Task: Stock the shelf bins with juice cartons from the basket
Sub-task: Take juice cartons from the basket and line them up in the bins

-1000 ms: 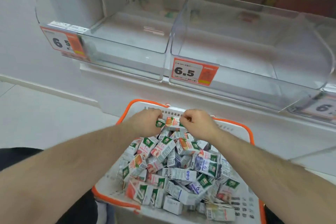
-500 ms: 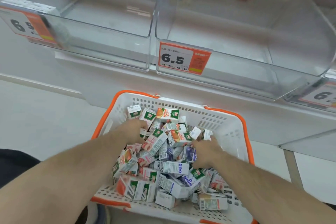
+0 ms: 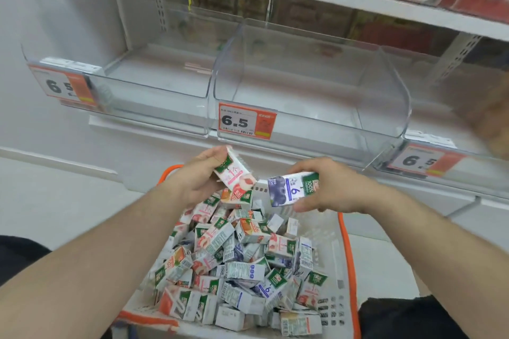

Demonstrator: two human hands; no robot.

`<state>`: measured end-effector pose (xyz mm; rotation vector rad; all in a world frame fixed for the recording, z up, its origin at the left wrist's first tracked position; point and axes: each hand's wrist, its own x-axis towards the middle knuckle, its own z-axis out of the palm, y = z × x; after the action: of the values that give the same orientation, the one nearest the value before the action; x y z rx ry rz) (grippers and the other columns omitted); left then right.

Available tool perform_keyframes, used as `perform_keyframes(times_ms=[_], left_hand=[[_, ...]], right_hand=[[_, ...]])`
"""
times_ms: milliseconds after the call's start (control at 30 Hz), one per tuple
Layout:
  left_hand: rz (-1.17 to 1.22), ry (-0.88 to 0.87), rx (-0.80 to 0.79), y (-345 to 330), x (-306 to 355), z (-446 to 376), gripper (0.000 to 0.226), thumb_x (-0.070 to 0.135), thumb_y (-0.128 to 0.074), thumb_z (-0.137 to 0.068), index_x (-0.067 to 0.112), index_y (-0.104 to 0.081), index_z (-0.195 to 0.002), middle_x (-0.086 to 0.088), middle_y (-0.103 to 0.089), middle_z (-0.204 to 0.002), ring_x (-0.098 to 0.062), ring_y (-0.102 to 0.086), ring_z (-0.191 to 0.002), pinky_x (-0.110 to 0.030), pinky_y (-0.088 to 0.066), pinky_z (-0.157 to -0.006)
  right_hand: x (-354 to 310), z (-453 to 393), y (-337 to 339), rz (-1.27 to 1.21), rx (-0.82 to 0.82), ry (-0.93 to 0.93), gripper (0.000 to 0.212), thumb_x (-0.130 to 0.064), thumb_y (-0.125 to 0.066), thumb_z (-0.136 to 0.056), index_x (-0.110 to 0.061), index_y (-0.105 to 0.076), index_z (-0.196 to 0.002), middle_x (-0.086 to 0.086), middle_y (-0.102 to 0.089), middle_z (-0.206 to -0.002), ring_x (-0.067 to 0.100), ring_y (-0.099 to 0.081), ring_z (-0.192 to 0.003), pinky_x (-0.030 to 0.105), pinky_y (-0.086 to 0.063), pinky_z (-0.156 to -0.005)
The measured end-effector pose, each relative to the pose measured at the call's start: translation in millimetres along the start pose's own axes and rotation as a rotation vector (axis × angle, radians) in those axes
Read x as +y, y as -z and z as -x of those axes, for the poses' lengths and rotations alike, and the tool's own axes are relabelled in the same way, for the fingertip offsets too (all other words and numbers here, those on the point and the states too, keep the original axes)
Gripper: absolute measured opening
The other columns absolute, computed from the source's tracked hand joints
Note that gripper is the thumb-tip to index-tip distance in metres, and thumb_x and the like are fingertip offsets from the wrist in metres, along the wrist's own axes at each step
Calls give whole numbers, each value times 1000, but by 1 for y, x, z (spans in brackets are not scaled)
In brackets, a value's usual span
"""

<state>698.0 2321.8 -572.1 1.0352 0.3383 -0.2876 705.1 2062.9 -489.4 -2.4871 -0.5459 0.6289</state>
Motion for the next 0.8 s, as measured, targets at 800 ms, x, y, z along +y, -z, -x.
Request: perform_keyframes(times_ms=[800], left_hand=[[-1247,-560,-130,-170,-26,13,45,54,-57,-63,47,-61,-107,21,-69,-99,0,-63,-86,-33,-55,-77]], right_hand=[[18,83,53,175,568,120,94,-70,-61,-61,-40,-35,-146,-16,-38,-132,2,-42,-121,28,-42,-101]])
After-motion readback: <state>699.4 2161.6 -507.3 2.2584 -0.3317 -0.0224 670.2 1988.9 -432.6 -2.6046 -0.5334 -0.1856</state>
